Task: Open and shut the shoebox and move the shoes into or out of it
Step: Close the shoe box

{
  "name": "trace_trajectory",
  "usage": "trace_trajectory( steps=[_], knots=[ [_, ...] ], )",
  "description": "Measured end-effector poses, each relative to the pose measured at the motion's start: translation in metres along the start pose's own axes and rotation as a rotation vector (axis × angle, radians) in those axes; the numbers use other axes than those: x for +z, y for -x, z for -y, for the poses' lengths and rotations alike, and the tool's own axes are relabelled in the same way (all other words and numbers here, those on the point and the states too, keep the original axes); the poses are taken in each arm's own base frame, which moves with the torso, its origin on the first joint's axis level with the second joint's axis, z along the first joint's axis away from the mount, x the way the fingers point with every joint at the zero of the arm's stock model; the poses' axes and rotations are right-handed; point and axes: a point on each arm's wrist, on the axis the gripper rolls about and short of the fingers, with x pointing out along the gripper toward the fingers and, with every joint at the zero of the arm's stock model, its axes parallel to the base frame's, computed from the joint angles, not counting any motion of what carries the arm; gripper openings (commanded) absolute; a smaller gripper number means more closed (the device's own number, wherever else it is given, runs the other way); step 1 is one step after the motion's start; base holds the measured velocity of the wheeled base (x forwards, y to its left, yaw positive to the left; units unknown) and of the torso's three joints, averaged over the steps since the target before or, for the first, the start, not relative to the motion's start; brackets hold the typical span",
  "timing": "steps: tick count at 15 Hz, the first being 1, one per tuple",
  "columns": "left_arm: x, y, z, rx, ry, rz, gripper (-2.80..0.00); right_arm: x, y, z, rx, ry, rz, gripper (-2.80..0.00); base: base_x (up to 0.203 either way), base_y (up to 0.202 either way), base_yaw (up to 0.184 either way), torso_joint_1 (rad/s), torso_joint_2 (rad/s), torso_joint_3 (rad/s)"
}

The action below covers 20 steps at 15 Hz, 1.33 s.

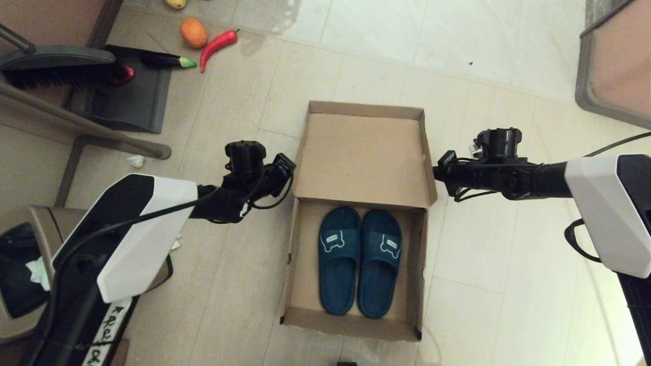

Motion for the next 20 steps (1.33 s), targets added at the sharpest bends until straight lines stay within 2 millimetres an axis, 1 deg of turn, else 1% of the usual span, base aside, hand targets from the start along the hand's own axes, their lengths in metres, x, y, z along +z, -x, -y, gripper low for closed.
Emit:
trace_trajectory(
  steps=[3,5,8,13,16,18,20],
  knots=[
    [-0.006,-0.002,0.003,-0.007,-0.001,-0.011,-2.8,0.005,-0.003,-0.001,0.102,-0.127,-0.012,-2.8,0.0,0.0,0.0,0.0,0.0,0.0],
    [-0.01,-0.002,0.005,-0.012,-0.004,-0.019,-2.8,0.004,-0.004,0.002,0.109,-0.182,-0.04,-2.8,0.0,0.0,0.0,0.0,0.0,0.0],
    [-0.017,-0.004,0.009,-0.025,-0.006,-0.038,-2.8,0.002,-0.006,0.005,0.119,-0.21,-0.082,-2.8,0.0,0.0,0.0,0.0,0.0,0.0],
    [-0.026,-0.005,0.016,-0.041,-0.009,-0.062,-2.8,0.001,-0.005,0.001,0.139,-0.238,-0.127,-2.8,0.0,0.0,0.0,0.0,0.0,0.0],
    [-0.025,-0.004,0.02,-0.046,-0.01,-0.059,-2.8,0.009,0.005,-0.004,0.168,-0.265,-0.17,-2.8,0.0,0.0,0.0,0.0,0.0,0.0],
    [-0.024,-0.002,0.024,-0.055,-0.012,-0.057,-2.8,0.021,0.018,-0.005,0.204,-0.26,-0.224,-2.8,0.0,0.0,0.0,0.0,0.0,0.0],
    [-0.02,0.0,0.027,-0.06,-0.013,-0.049,-2.8,0.034,0.03,-0.007,0.256,-0.226,-0.222,-2.8,0.0,0.0,0.0,0.0,0.0,0.0]
  ],
)
